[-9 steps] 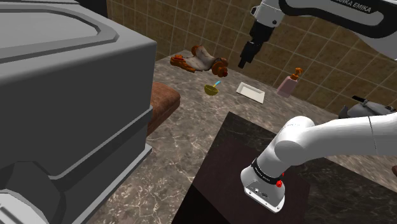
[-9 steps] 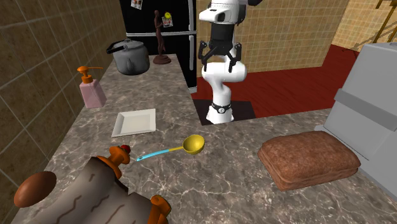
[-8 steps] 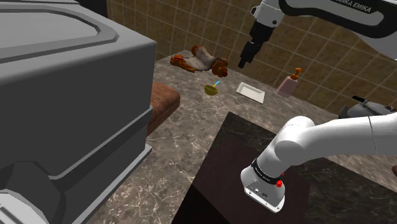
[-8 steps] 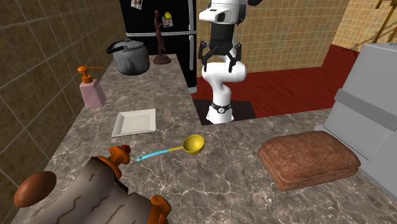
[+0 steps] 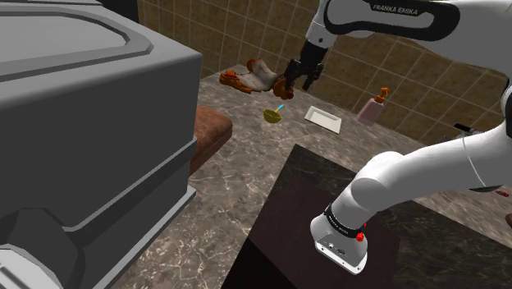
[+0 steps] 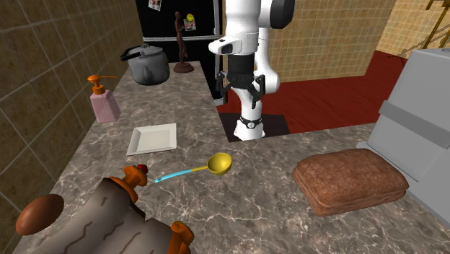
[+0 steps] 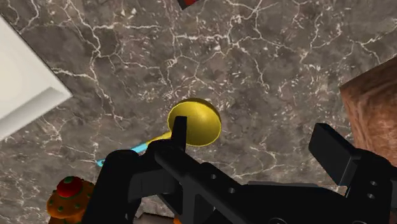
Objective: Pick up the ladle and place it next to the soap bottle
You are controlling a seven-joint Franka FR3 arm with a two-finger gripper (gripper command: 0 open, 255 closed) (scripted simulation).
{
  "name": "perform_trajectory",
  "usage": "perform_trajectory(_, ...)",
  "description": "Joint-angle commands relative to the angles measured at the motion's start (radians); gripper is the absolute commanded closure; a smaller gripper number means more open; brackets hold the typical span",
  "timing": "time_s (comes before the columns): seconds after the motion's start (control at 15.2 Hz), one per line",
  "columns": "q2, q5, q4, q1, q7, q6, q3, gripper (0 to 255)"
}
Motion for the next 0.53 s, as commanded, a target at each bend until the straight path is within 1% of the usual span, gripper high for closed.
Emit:
perform_trajectory(0.0, 0.059, 0.022, -0.005, -0.027, 0.084, 0.066, -0.005, 0)
perform_trajectory(0.46, 0.258, 0.103, 0.002, -0.104, 0.342, 0.264, -0.036, 0)
